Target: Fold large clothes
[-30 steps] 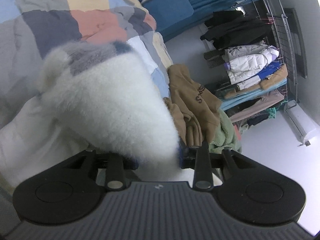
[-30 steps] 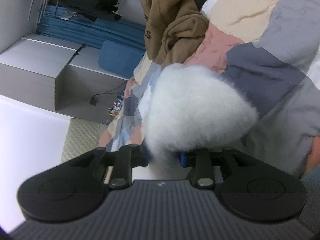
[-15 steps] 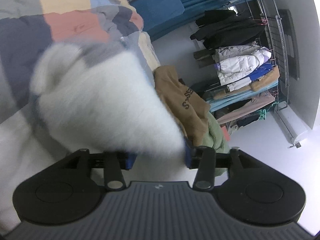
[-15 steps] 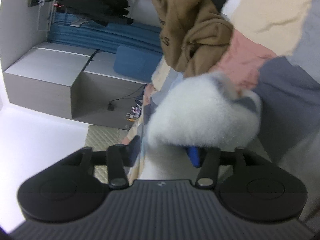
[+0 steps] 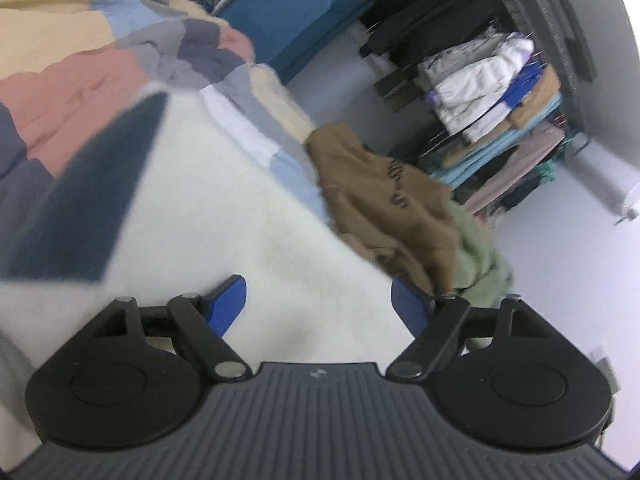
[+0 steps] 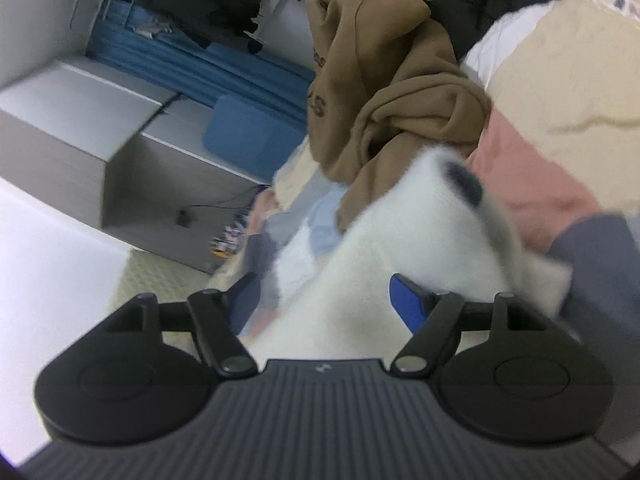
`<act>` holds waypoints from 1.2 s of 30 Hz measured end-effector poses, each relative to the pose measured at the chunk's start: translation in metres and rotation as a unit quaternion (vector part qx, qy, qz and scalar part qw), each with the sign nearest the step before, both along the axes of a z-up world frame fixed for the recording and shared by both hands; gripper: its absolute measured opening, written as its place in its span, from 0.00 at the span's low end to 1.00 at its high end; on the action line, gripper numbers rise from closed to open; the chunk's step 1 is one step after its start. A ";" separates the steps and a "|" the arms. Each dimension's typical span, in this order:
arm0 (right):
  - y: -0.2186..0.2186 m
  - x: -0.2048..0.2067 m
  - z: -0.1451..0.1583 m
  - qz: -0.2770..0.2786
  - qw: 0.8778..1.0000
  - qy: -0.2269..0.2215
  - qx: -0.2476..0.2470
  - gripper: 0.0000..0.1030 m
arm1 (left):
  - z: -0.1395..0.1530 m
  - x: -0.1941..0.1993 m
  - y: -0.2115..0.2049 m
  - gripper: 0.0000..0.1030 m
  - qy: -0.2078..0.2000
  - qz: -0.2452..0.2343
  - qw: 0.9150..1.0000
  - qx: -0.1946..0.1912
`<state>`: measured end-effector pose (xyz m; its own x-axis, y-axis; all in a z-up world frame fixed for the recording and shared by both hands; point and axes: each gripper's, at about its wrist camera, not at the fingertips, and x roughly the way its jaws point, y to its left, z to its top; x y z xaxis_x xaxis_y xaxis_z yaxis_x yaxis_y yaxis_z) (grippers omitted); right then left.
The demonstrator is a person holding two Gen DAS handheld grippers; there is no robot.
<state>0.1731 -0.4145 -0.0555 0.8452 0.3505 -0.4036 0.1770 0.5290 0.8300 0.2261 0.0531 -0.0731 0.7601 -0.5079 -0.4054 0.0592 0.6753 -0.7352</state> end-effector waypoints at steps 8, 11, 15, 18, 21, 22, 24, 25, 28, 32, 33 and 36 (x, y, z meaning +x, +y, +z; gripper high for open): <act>0.006 0.042 -0.033 0.022 0.995 0.036 -0.087 0.70 | -0.035 0.047 -0.005 0.80 0.009 -0.013 1.000 0.015; 0.014 0.054 -0.044 0.034 0.991 0.049 -0.123 0.70 | -0.039 0.057 -0.010 0.80 0.007 -0.023 0.999 0.039; 0.024 0.060 -0.042 0.044 0.983 0.049 -0.170 0.70 | -0.040 0.058 -0.016 0.81 -0.002 -0.028 0.998 0.063; 0.025 0.055 -0.040 0.036 0.983 0.043 -0.176 0.70 | -0.037 0.049 -0.020 0.81 -0.007 -0.030 0.996 0.078; 0.032 0.049 -0.034 0.033 0.979 0.038 -0.195 0.70 | -0.032 0.036 -0.023 0.81 -0.015 -0.030 0.995 0.096; 0.035 0.046 -0.032 0.031 0.978 0.037 -0.203 0.70 | -0.030 0.031 -0.024 0.81 -0.016 -0.028 0.995 0.099; 0.041 0.042 -0.028 0.027 0.976 0.034 -0.212 0.70 | -0.025 0.018 -0.025 0.81 -0.016 -0.022 0.994 0.110; 0.045 0.038 -0.027 0.024 0.975 0.029 -0.219 0.70 | -0.021 0.011 -0.027 0.81 -0.020 -0.021 0.992 0.122; 0.057 0.023 -0.025 0.019 0.971 0.023 -0.236 0.70 | -0.013 -0.009 -0.028 0.81 -0.022 -0.020 0.991 0.131; 0.067 0.011 -0.017 0.027 0.966 0.023 -0.256 0.70 | -0.010 -0.034 -0.024 0.81 -0.009 -0.014 0.991 0.134; 0.068 0.006 -0.016 0.028 0.968 0.024 -0.247 0.70 | -0.010 -0.040 -0.021 0.81 -0.005 -0.010 0.991 0.131; 0.078 -0.013 -0.015 0.038 0.971 0.025 -0.233 0.70 | -0.018 -0.054 -0.012 0.81 0.031 0.000 0.994 0.100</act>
<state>0.1604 -0.3364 -0.0708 0.7995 0.1809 -0.5727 0.1558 0.8585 0.4886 0.1721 0.0411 -0.0908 0.7305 -0.4118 -0.5448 0.0173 0.8087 -0.5879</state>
